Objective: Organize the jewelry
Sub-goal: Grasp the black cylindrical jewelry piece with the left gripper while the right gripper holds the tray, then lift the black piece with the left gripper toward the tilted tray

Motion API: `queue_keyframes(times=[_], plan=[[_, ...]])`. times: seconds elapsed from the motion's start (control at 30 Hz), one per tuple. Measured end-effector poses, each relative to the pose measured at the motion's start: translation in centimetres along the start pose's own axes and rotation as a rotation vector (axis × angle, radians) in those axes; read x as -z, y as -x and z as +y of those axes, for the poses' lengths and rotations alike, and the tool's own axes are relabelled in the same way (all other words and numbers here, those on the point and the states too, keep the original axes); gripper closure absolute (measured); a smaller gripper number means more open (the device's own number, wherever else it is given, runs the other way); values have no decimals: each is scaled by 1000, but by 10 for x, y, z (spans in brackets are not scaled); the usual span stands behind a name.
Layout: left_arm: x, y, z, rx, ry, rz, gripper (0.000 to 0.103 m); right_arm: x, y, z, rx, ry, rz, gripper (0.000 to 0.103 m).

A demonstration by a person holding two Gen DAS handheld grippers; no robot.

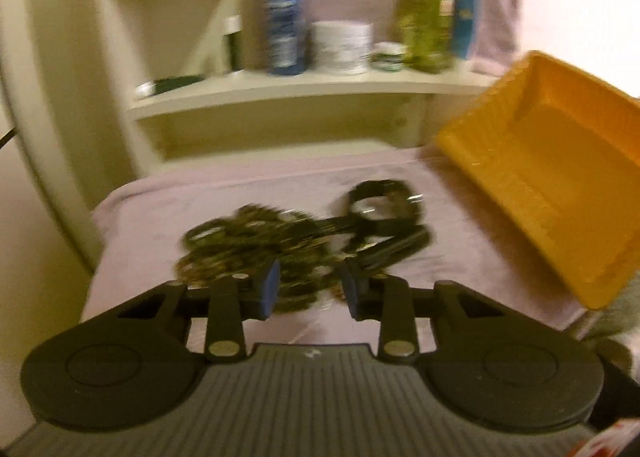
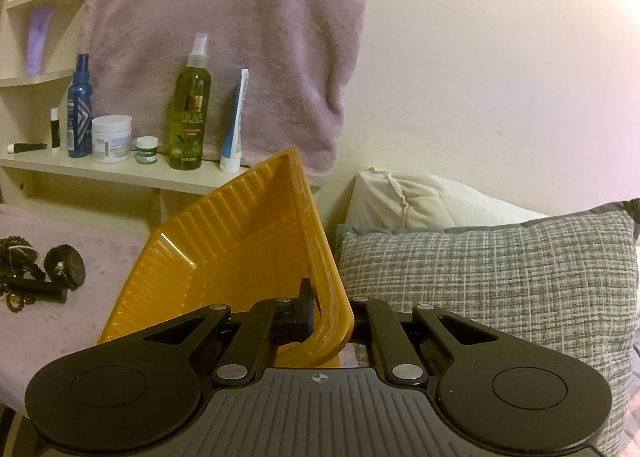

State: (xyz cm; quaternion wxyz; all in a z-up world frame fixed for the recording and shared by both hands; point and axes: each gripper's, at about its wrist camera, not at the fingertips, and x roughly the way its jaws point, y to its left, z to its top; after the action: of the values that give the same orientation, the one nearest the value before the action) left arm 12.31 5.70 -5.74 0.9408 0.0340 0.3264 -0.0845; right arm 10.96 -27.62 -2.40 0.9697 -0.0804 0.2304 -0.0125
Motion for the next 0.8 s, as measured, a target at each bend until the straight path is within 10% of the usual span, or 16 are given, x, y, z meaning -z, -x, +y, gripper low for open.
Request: queue_keyframes(times=[0.47, 0.8], plan=[[-5, -53, -67, 84, -534, 49, 73, 1, -1, 0, 0, 15, 3, 96], [-10, -67, -73, 91, -574, 116, 78, 1, -1, 1, -3, 22, -9, 97]])
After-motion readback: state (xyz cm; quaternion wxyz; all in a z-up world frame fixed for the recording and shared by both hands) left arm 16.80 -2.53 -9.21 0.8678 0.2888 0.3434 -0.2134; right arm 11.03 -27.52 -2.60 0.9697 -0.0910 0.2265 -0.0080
